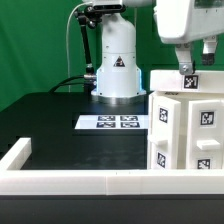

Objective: Assemble cabinet

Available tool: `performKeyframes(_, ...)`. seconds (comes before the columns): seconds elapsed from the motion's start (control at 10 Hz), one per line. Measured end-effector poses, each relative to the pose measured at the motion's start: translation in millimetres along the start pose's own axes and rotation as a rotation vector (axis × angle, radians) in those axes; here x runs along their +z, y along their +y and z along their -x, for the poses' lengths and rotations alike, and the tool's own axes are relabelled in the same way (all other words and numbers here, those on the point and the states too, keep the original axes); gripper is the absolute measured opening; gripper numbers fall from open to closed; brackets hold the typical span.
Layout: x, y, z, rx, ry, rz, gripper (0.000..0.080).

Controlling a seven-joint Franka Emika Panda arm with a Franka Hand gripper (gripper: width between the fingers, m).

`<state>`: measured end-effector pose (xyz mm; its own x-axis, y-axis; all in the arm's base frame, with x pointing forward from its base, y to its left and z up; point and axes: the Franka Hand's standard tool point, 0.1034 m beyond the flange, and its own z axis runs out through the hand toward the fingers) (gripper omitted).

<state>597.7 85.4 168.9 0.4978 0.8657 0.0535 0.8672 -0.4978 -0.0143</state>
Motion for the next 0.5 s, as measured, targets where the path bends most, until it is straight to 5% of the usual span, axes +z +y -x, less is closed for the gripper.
performKeyframes(0.5,3.7,5.3,9.9,-0.128,-0.011,0.011,0.0796)
